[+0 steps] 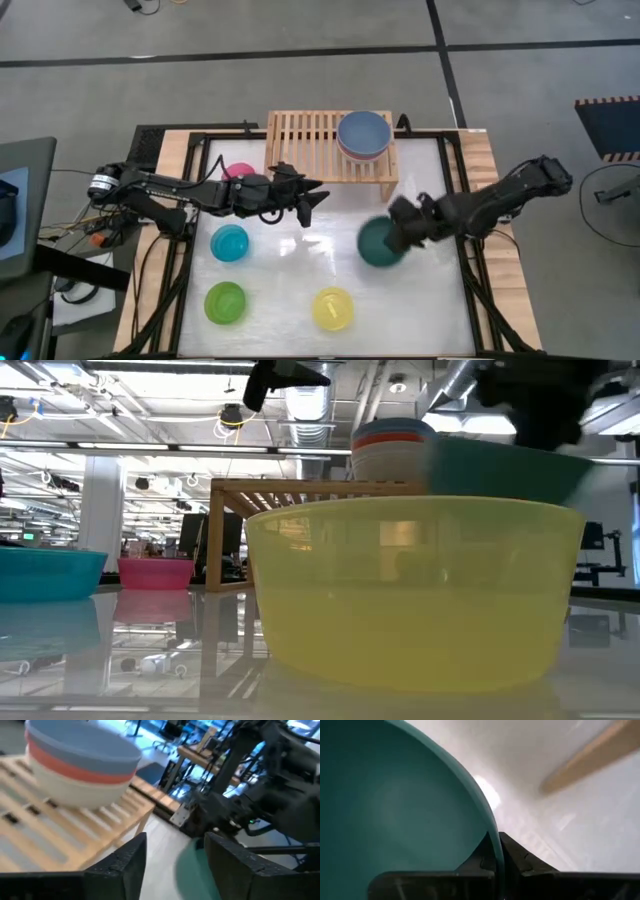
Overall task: Place and stack bowls onto a shelf
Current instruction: Stack the large dark green bowl on the stack bowls on the shelf
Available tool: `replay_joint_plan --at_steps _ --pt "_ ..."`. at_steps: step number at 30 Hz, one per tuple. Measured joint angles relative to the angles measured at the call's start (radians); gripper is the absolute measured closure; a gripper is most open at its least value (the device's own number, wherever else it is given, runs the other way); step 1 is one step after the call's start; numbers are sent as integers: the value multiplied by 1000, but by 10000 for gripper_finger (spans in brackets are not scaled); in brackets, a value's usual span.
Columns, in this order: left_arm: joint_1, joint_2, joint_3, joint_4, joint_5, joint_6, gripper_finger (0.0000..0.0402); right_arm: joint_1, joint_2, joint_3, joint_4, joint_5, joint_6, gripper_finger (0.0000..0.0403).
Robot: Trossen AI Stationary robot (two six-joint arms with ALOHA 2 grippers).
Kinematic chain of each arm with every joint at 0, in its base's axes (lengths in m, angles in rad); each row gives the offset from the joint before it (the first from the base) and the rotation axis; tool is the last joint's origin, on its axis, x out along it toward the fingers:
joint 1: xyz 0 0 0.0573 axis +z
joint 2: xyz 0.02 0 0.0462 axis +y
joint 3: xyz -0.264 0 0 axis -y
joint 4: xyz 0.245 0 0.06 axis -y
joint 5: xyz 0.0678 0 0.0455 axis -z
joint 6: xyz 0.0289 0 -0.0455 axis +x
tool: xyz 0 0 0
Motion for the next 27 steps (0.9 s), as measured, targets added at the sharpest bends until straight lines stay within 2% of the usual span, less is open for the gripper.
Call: replay_joint_plan --at_steps 3,7,16,20,25,27 --pt "8 0 0 19 26 29 201 -80 39 74 21 52 -16 375" --pt "9 0 0 3 9 40 200 -131 100 186 23 123 -61 373" --pt "8 0 2 -60 -38 78 203 -149 250 400 12 200 -227 372" --pt "-8 0 70 -170 -46 139 204 -140 294 474 -6 246 -271 376" --pt "-23 0 186 -394 -141 247 204 -142 311 537 -10 289 -289 372" --pt "-16 -2 212 -434 -154 271 204 -144 314 552 -12 317 -294 372"
